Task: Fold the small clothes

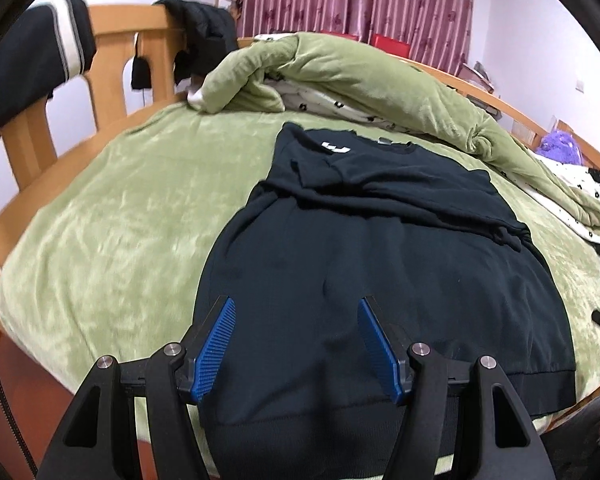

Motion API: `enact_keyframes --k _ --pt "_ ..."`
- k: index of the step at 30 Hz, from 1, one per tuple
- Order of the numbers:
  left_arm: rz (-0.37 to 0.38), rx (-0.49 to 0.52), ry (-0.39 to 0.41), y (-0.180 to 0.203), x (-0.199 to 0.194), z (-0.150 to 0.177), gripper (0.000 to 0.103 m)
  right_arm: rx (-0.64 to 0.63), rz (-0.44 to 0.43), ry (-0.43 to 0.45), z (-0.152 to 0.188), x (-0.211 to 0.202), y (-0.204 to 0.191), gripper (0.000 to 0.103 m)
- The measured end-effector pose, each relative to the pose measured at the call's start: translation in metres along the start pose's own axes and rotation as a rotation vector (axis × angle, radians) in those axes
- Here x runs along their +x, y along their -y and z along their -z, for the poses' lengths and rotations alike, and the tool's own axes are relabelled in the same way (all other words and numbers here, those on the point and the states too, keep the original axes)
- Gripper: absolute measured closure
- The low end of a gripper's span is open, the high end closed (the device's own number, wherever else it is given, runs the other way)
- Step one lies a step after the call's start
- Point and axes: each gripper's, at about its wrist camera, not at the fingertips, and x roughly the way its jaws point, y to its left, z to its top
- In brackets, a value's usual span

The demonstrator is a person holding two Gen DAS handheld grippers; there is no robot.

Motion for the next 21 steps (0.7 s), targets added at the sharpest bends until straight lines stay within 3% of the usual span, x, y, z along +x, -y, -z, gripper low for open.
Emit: enact_keyframes --k 4,6,13,17,21 --pt "-0.003 -0.021 -0.051 -0.013 0.009 0.014 0.041 -0.010 -0.015 -0.044 0.020 0.003 0.002 0.045" --pt "0.036 -0.065 -0.105 -0.023 0.014 0.020 0.041 -0.012 -0.024 -0.059 0.027 0.004 0.002 0.045" --pt "0.025 -0.071 -0.127 -0.042 0.017 0.045 0.041 0.026 -0.054 -0.127 0.048 0.021 0.004 0.045" --pt "0.052 -0.114 -0.146 -0.056 0.020 0.056 0.043 0.008 -0.054 -0.151 0.054 0.028 -0.002 0.045" --pt "0.124 -0.157 -0.175 -0.062 0.026 0.061 0.043 0.017 -0.064 -0.168 0.062 0.028 -0.001 0.045"
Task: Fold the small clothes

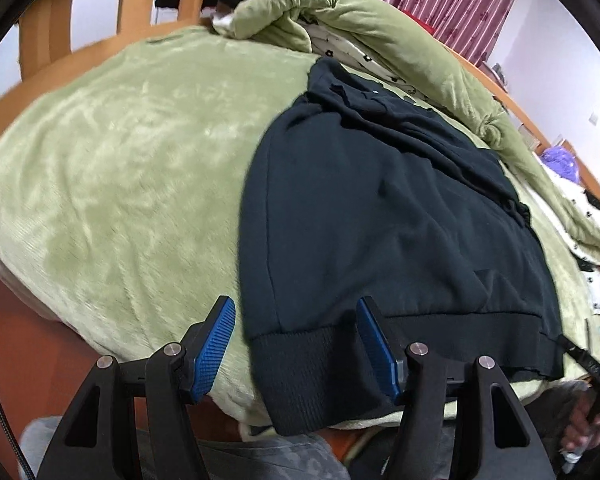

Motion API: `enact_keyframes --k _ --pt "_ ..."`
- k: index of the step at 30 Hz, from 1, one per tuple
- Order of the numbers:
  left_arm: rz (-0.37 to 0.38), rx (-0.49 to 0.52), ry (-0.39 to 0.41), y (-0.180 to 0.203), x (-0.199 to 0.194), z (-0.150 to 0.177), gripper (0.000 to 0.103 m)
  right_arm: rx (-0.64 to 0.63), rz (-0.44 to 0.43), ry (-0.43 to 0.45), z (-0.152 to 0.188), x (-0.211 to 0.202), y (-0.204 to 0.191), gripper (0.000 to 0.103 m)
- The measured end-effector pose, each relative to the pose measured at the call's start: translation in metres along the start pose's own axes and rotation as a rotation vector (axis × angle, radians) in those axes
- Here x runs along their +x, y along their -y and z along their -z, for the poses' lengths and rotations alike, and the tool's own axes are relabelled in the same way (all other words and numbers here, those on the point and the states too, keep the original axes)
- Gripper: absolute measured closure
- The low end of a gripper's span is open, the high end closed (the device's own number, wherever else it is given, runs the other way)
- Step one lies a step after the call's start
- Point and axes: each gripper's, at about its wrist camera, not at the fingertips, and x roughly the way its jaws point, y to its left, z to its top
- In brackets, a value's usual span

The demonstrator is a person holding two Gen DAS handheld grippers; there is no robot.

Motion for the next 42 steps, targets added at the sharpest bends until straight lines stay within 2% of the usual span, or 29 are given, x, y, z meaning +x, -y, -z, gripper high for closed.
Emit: enact_keyframes --k 2,6,16,20,21,22,23,25,26,30,32,35,42 --pt "0.023 0.005 -0.017 0.001 0.005 0.003 0.043 0.018 -0.015 -0.017 0.004 0.002 0.001 0.045" --pt "0.012 0.023 -0.024 0.004 0.009 0.007 0.043 -0.002 -0.025 -0.045 0.012 0.006 -0.007 0.045" --pt "0.049 -0.005 -0.044 0.001 0.012 0.010 0.043 0.007 -0.032 -0.073 0.012 0.016 -0.007 0.047" --pt "0.053 -0.004 -0.047 0.002 0.010 0.013 0.043 0.009 -0.041 -0.068 0.012 0.014 -0.006 0.058" --pt "0.050 -0.006 -0.044 0.001 0.010 0.013 0.046 0.012 -0.048 -0.065 0.013 0.013 -0.005 0.066" --pt "0.046 -0.009 -0.039 0.001 0.009 0.013 0.055 0.016 -0.053 -0.058 0.012 0.011 -0.004 0.070" --pt "0.040 -0.015 -0.034 -0.001 0.007 0.013 0.059 0.015 -0.070 -0.051 0.012 0.009 -0.004 0.081" --pt "0.052 -0.036 -0.018 -0.005 0.003 0.011 0.084 0.003 -0.064 -0.032 0.011 0.005 -0.007 0.091" --pt "0.069 -0.060 -0.002 -0.009 -0.002 0.008 0.092 0.000 -0.058 -0.021 0.010 0.003 -0.007 0.093" --pt "0.169 -0.119 0.048 -0.015 -0.019 -0.006 0.092 0.045 -0.113 0.014 0.001 -0.011 -0.002 0.093" --pt "0.195 -0.117 0.084 -0.010 -0.031 -0.020 0.092 0.073 -0.158 0.036 -0.009 -0.023 0.003 0.094" --pt "0.212 -0.110 0.122 0.002 -0.043 -0.042 0.092 0.121 -0.232 0.068 -0.029 -0.040 0.009 0.094" --pt "0.183 -0.097 0.191 0.042 -0.053 -0.113 0.092 0.150 -0.255 0.126 -0.083 -0.060 0.004 0.094"
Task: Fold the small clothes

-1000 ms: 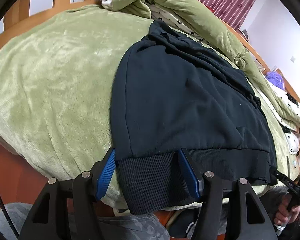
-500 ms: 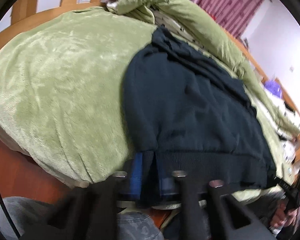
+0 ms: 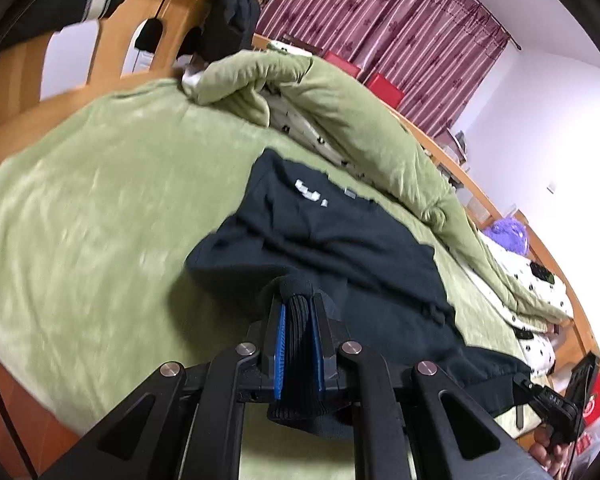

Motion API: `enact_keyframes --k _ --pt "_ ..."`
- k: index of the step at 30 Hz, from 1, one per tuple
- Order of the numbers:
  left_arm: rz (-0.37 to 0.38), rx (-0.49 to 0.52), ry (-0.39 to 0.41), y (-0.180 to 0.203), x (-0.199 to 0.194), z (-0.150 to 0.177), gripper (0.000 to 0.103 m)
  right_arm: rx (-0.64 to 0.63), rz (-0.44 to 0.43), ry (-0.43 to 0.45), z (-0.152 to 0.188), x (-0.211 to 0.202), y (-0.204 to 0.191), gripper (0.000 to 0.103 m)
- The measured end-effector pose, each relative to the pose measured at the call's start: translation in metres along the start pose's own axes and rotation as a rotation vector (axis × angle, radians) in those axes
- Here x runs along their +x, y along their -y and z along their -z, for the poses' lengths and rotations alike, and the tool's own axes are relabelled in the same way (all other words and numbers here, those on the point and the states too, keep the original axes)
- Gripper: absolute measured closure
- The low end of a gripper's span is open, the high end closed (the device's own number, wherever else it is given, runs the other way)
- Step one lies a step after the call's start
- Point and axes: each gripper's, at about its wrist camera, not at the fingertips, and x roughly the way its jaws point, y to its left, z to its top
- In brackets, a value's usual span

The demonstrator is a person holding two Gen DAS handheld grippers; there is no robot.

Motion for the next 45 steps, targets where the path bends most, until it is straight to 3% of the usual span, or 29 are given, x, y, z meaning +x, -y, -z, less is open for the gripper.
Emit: enact_keyframes --k 10,23,29,32,34,36,45 --pt "-0.071 0.076 0.044 0.041 0.066 -0.071 0.092 0.174 -0.010 0.003 -0.099 0.057 0.003 0.094" --pt "-0.087 0.061 -0.026 0.030 0.168 -0.116 0.091 0.187 -0.039 -0.050 -0.176 0.160 0.006 0.093" --pt "-0.164 0.113 -0.081 0.029 0.187 -0.108 0.075 0.192 -0.024 -0.088 -0.174 0.194 0.017 0.081" --pt "-0.186 0.154 -0.080 0.032 0.185 -0.102 0.061 0.139 0.013 -0.092 -0.168 0.195 0.017 0.075" --pt "-0.190 0.172 -0.063 0.034 0.182 -0.099 0.041 0.083 0.046 -0.068 -0.160 0.185 0.016 0.067" --pt "-0.178 0.193 -0.049 0.036 0.178 -0.096 0.039 0.043 0.076 -0.046 -0.153 0.175 0.018 0.061" --pt "-0.200 0.240 -0.053 0.039 0.160 -0.072 0.039 -0.083 0.151 -0.037 -0.127 0.148 0.016 0.061"
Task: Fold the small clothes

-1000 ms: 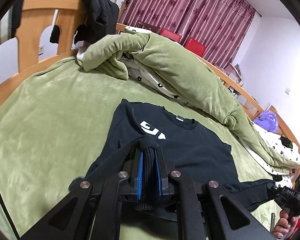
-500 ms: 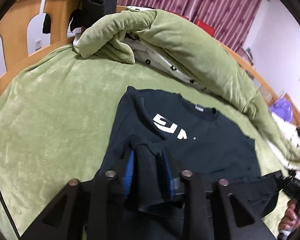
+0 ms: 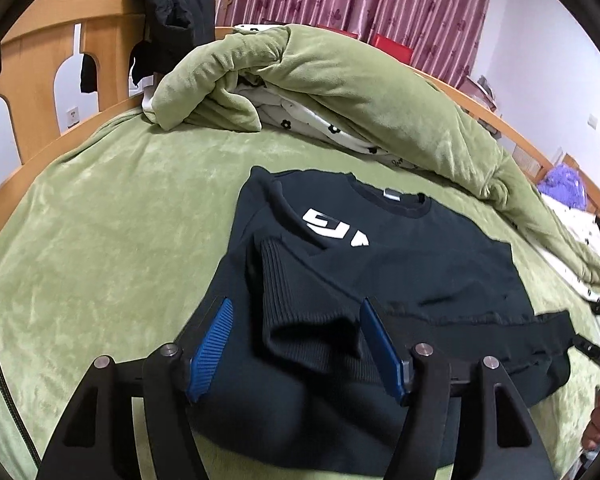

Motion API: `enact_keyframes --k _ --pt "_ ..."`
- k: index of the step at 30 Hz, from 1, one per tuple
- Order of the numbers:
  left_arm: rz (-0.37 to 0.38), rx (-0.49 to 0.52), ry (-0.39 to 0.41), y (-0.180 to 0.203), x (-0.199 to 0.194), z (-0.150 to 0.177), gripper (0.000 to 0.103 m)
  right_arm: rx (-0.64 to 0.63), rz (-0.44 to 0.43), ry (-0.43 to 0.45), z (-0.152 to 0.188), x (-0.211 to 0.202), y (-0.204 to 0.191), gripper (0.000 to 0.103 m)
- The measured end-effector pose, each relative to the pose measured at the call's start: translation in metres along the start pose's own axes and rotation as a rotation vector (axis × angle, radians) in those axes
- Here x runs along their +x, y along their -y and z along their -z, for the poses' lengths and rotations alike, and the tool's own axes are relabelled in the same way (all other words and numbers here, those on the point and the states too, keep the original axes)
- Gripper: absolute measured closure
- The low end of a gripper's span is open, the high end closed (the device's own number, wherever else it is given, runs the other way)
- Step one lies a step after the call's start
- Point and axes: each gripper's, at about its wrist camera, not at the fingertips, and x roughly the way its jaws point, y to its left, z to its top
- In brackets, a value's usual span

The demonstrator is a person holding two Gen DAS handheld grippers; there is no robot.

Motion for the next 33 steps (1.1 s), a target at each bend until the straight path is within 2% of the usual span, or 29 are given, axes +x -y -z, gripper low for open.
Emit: enact_keyframes --k 8,13,17,22,27,29,33 --pt "-0.026 0.018 -0.009 -0.004 -0.019 0.032 0.039 -0.065 0.018 0.007 0.023 -0.016 -0.009 0.061" --pt "-0.060 0.100 -0.001 0.003 -0.028 0.052 0.039 -0.078 0.001 -0.015 0.041 -0.023 -0.023 0.061" --pt "-0.057 0.117 -0.004 0.003 -0.034 0.063 0.039 -0.098 -0.005 -0.008 0.059 -0.032 -0.035 0.061" --pt "-0.038 0.081 -0.014 -0.004 -0.039 0.079 0.039 -0.089 -0.012 -0.035 0.080 -0.030 -0.041 0.061" --pt "0.014 -0.045 -0.098 -0.025 -0.025 0.098 0.039 -0.108 0.002 -0.073 0.095 -0.017 -0.045 0.060" --pt "0.022 -0.069 -0.107 -0.030 -0.022 0.103 0.039 -0.097 -0.007 -0.088 0.099 -0.012 -0.044 0.059" --pt "0.042 -0.107 -0.110 -0.035 -0.016 0.112 0.037 -0.064 -0.035 -0.117 0.103 -0.001 -0.040 0.044"
